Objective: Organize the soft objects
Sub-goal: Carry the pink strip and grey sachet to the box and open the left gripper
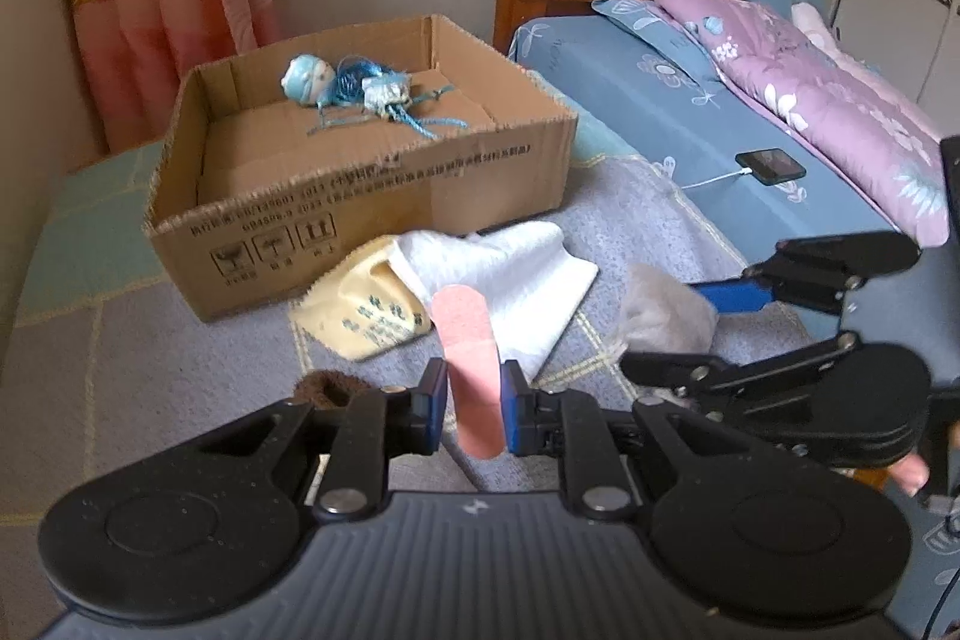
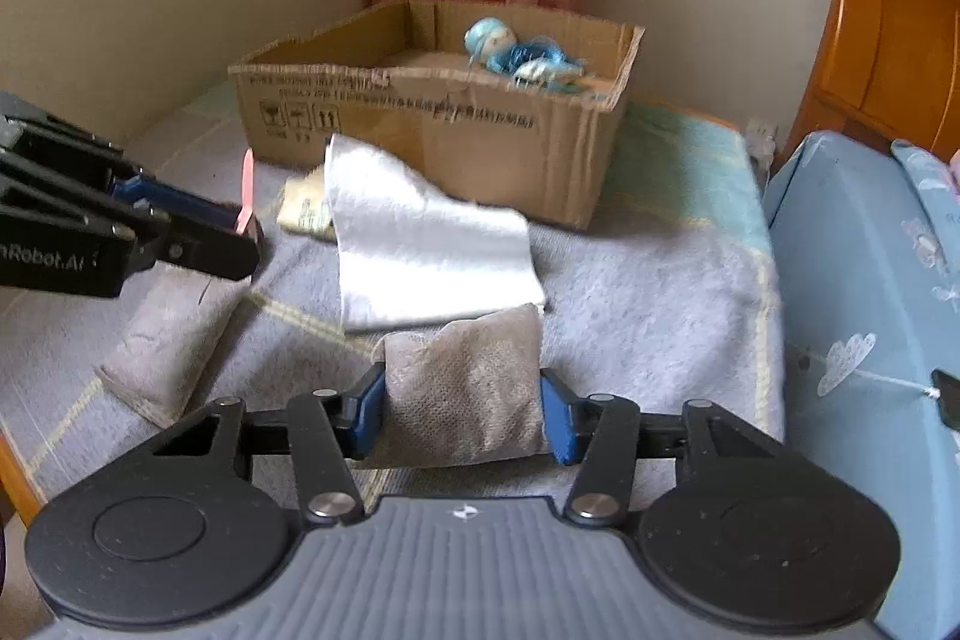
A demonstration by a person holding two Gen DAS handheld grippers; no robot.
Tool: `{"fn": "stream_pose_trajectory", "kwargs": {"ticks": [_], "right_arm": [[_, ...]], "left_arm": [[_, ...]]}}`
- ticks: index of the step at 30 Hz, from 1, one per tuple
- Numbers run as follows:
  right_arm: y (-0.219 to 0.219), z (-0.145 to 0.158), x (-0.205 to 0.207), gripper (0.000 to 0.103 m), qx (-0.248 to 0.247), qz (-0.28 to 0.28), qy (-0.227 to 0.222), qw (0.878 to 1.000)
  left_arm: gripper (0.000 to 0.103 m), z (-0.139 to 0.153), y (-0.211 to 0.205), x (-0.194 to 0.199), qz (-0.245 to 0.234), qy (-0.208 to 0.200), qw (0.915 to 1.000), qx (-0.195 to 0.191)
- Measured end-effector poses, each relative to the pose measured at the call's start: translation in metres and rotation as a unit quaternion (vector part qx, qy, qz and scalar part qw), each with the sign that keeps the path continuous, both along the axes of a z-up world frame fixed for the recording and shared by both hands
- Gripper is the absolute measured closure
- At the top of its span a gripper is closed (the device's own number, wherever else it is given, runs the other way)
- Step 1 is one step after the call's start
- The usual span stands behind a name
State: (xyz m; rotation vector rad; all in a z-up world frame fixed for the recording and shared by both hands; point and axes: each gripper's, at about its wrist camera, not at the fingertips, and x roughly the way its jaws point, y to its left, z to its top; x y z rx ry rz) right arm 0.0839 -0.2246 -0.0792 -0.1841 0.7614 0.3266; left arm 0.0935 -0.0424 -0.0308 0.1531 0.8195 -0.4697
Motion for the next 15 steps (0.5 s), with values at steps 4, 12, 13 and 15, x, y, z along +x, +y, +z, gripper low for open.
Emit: {"fn": "stream_pose_trajectory", "kwargs": {"ticks": [4, 12, 13, 15], "right_arm": [[-0.003, 0.021, -0.005, 0.046, 0.010, 0.007, -0.023, 1.000], [-0.001, 0.064, 0.008, 0.046, 0.022, 0.028, -0.071, 0.997], [0.000, 0.068, 0.010, 0.046, 0.022, 0.029, -0.077, 0.996], [0.002, 0.076, 0.015, 0.046, 0.020, 0.031, -0.091, 0.995]], "left_arm": [[0.086, 0.020, 0.006, 0.007, -0.001, -0.024, 0.9997, 0.006], [0.086, 0.058, 0.011, 0.077, 0.016, -0.067, 0.9962, 0.054], [0.086, 0.059, 0.010, 0.090, 0.017, -0.065, 0.9959, 0.061], [0.086, 0.058, 0.008, 0.119, 0.026, -0.056, 0.9952, 0.076]]}}
